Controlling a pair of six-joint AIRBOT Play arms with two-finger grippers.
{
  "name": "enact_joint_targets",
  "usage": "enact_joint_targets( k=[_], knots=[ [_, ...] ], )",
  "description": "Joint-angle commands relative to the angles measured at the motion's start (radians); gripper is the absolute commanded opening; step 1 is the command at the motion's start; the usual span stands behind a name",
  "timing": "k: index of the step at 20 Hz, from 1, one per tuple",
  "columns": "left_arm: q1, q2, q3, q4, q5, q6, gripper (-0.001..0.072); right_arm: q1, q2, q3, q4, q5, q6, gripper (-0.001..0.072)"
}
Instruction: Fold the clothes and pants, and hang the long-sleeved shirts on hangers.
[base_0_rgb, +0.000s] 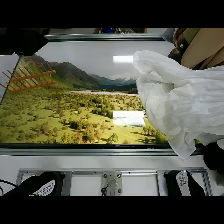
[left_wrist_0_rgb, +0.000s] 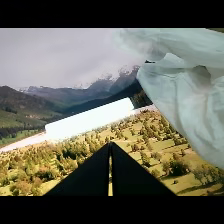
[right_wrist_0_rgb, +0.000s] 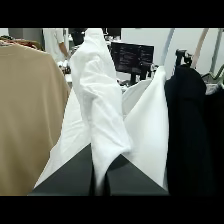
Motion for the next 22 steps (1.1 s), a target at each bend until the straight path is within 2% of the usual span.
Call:
enact_joint_targets(
  k=[1, 22],
  knots=[
    [0.001, 0.001, 0.001, 0.0, -0.009, -0.001, 0.0015, -0.001, -0.016, 0.025, -0.013, -0.068, 0.004, 0.0007],
    [0.001, 0.001, 0.001, 0.0, -0.023, 0.0, 0.0015, -0.001, -0.028, 0.036, -0.036, -0.108, 0.004, 0.0008]
  ],
)
